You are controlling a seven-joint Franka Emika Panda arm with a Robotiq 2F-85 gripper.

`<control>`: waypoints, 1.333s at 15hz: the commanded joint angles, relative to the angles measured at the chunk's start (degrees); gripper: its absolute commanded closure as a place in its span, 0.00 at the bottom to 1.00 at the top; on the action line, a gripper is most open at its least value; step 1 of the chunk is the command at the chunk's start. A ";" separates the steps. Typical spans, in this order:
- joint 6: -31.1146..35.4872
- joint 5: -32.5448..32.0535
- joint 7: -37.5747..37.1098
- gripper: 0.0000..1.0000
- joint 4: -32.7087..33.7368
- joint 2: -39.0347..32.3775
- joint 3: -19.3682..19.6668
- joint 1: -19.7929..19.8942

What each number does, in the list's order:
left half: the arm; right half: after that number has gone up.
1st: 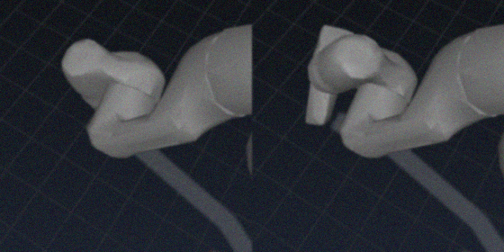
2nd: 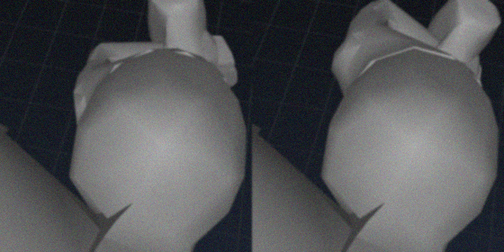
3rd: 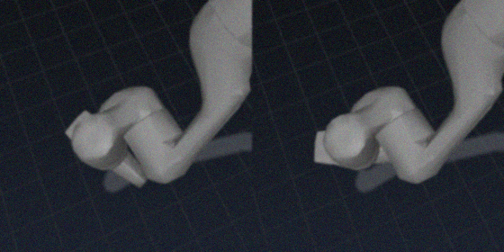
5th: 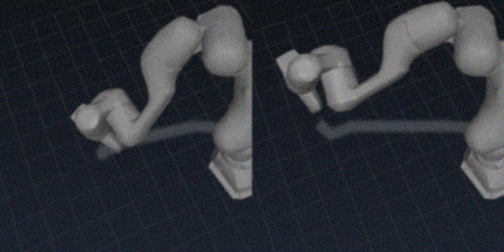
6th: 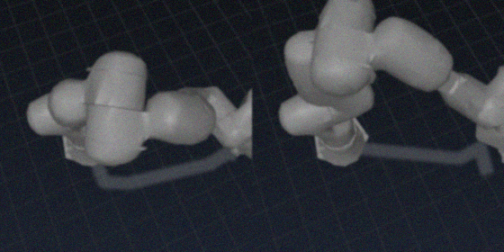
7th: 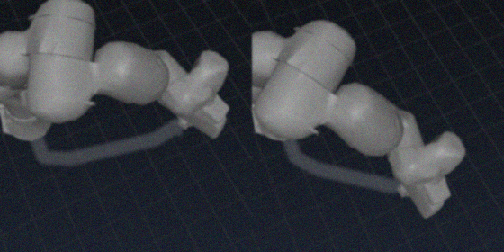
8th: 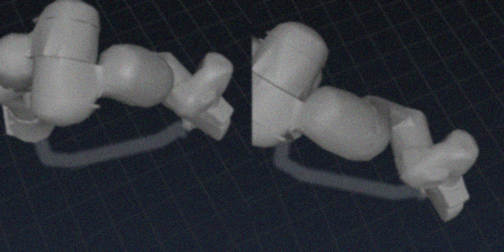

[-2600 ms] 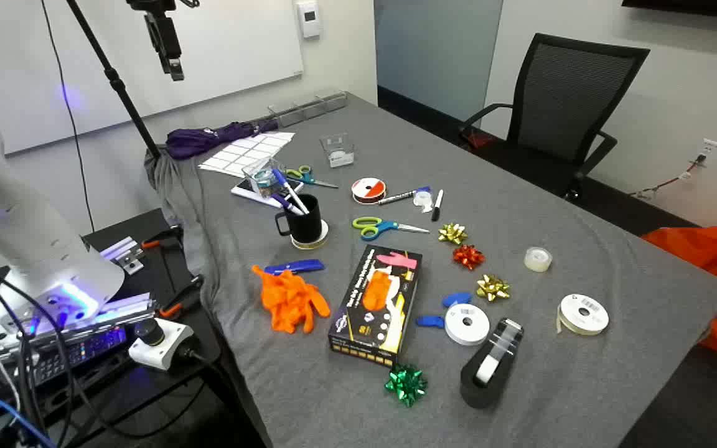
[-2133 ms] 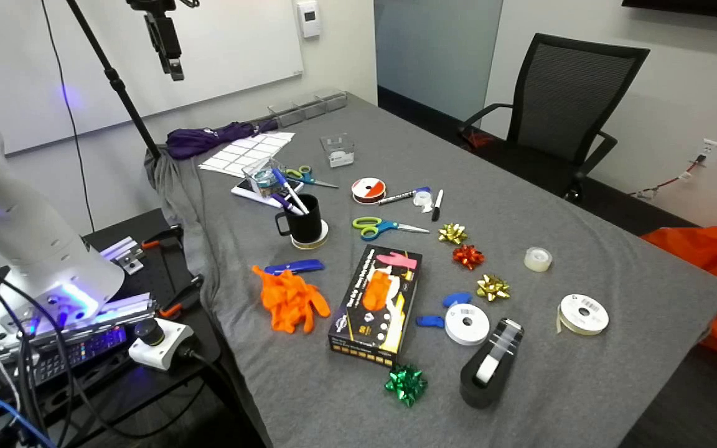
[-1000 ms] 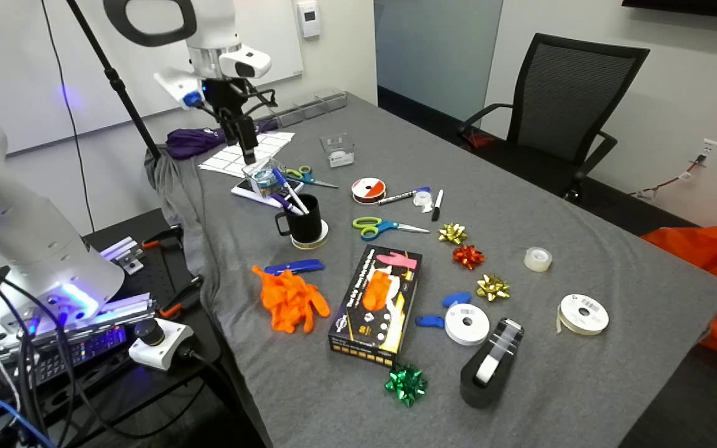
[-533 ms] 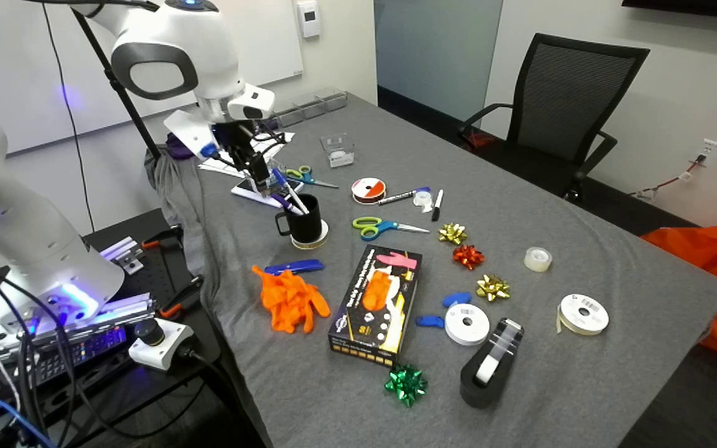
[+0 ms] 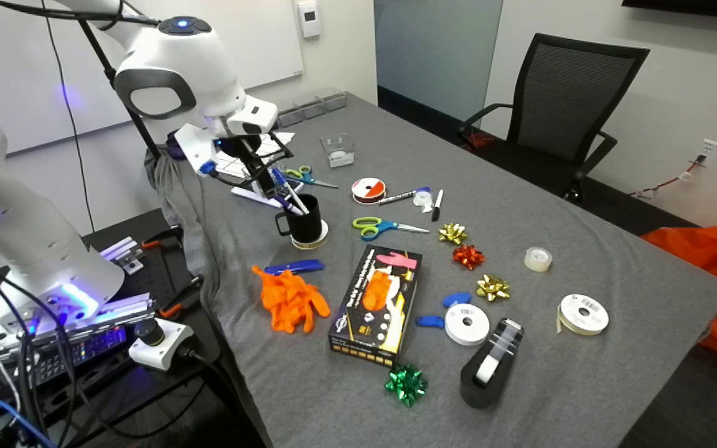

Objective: Remove the black cup from the white object and put it on the table

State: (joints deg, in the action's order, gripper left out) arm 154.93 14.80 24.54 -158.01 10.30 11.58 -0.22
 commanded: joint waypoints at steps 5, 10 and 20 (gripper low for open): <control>8.42 -2.71 -13.58 0.00 -1.00 -4.30 -2.78 1.41; 14.78 -8.48 -16.96 0.00 -1.00 -8.08 -2.59 3.65; 13.53 -10.20 -17.13 0.00 -0.93 -7.86 -2.64 4.53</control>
State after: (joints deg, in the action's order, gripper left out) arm 168.96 4.14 6.82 -158.93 2.30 9.76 3.27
